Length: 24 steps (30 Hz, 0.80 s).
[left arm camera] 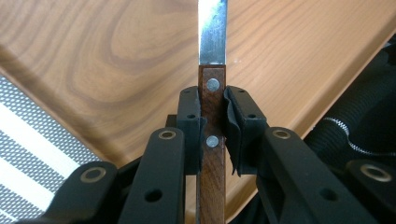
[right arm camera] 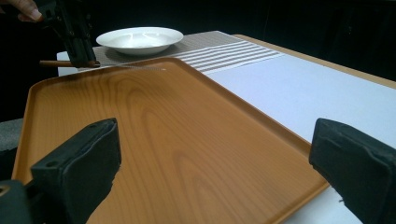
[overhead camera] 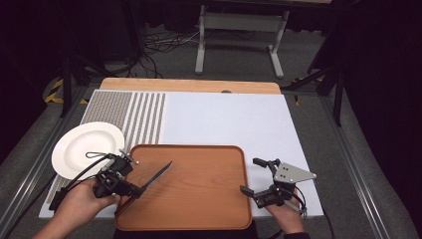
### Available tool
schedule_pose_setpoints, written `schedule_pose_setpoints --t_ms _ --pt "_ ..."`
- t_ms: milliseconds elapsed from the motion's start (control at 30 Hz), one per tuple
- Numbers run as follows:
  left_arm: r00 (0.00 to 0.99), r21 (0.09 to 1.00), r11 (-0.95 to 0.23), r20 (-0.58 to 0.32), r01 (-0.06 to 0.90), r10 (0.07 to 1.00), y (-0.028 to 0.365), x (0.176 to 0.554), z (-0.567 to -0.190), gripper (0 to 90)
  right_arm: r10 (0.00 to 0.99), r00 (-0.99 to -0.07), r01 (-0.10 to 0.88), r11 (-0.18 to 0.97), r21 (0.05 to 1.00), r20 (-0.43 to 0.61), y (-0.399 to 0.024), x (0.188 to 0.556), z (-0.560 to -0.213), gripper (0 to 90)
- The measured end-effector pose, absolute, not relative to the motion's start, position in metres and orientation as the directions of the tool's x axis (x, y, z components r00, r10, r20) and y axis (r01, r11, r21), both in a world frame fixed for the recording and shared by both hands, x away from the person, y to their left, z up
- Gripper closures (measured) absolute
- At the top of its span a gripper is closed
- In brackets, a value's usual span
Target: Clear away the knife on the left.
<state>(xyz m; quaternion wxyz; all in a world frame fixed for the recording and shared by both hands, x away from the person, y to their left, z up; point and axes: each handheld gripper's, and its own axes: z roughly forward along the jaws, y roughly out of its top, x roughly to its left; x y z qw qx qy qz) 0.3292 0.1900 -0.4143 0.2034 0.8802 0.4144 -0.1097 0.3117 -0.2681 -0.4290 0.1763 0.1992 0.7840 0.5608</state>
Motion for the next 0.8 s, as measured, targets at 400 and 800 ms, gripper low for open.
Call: schedule_pose_setpoints --t_ms 400,800 --pt "0.622 0.262 -0.564 -0.359 0.783 0.696 0.178 0.331 -0.428 77.5 0.509 -0.859 0.117 0.294 0.949 -0.052 -0.268 0.312 -0.429 3.0" --pt "0.614 0.257 -0.558 -0.338 0.789 0.713 0.166 0.336 -0.435 77.5 0.509 -0.859 0.120 0.295 0.948 -0.050 -0.268 0.312 -0.429 3.0"
